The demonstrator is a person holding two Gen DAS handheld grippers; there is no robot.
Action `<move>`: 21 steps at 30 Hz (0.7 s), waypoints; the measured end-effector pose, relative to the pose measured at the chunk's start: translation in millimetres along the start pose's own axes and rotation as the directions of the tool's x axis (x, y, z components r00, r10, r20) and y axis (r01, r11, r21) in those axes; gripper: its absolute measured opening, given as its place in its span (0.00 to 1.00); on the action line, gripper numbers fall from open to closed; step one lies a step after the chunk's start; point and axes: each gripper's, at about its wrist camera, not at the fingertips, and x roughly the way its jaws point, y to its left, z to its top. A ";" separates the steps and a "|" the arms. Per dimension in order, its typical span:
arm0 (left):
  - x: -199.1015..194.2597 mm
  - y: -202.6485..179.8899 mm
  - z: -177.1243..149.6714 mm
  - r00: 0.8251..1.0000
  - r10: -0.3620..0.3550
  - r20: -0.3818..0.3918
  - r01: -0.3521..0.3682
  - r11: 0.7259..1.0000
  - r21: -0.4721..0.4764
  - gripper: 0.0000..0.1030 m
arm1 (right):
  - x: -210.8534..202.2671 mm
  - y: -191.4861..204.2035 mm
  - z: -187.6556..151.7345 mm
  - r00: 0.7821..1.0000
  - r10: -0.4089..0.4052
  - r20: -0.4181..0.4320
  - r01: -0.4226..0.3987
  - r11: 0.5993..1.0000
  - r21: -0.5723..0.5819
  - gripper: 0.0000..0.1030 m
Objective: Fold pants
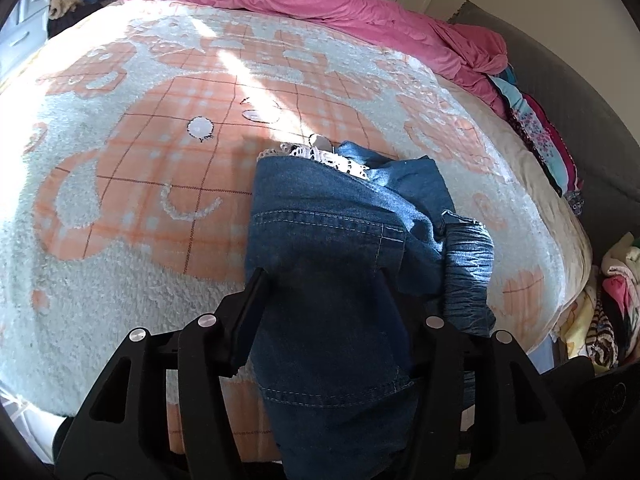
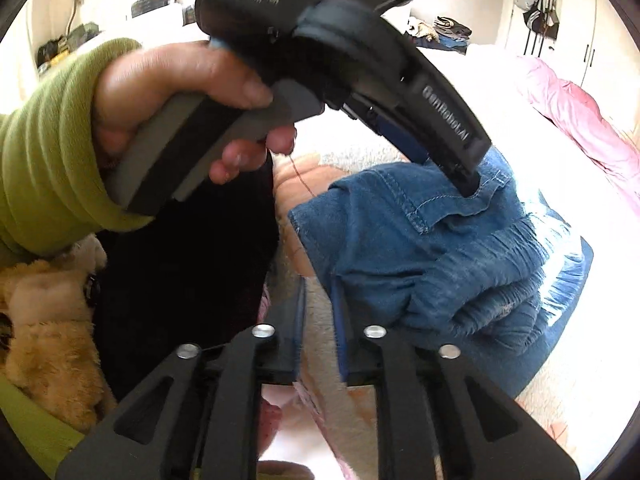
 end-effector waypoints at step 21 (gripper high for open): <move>-44.7 -11.9 -7.3 0.995 0.043 0.087 -0.042 0.999 -0.018 0.68 | -68.6 7.9 -4.4 0.995 -0.038 0.094 0.033 0.998 0.055 0.41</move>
